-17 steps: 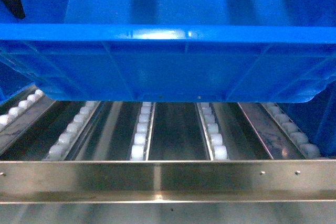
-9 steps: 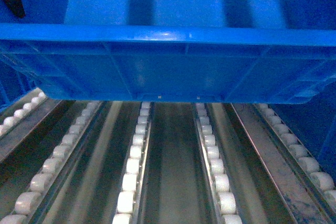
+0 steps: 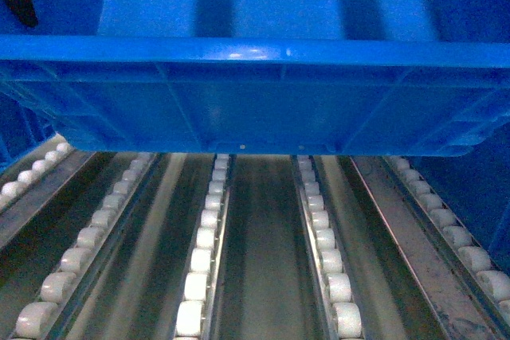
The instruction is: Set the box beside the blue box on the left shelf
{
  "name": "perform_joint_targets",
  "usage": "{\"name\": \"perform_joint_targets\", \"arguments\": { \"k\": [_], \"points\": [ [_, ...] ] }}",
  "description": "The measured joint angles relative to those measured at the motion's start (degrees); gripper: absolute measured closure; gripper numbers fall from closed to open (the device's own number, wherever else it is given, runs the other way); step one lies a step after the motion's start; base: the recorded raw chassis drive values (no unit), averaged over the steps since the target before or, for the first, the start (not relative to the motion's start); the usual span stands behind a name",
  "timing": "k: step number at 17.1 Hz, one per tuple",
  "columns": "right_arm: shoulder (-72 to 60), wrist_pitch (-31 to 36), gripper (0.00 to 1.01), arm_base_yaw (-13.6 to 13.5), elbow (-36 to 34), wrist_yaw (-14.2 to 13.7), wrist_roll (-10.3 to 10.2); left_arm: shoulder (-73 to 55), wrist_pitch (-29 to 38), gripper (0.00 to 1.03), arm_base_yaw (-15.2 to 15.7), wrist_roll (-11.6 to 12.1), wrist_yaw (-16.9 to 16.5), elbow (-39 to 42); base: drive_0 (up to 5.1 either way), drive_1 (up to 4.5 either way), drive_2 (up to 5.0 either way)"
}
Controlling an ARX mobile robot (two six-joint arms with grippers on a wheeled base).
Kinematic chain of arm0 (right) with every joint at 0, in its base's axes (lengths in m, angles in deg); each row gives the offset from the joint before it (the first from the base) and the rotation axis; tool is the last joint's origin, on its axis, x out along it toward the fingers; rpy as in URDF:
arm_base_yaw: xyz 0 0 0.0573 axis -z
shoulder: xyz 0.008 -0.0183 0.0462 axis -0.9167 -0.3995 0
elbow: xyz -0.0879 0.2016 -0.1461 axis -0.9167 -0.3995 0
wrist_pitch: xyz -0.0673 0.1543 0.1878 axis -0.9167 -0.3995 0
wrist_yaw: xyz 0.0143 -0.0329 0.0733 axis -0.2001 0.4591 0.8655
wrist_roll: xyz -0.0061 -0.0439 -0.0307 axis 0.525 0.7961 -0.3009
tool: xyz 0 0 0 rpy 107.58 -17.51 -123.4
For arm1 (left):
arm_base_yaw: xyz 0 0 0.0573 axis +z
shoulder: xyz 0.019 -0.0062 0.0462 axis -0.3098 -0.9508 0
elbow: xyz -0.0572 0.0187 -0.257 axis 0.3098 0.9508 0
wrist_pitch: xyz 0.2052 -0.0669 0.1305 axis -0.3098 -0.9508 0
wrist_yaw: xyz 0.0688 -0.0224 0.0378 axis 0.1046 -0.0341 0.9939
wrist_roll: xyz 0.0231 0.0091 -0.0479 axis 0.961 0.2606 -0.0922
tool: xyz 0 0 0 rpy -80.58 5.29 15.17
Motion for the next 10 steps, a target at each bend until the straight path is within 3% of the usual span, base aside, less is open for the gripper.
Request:
{"name": "perform_joint_targets", "arguments": {
  "k": [10],
  "points": [
    [0.00,0.02,0.80,0.00,0.00,0.00,0.00,0.00,0.00,0.84,0.00,0.00,0.02,0.00,0.0,0.00,0.0]
  ]
}}
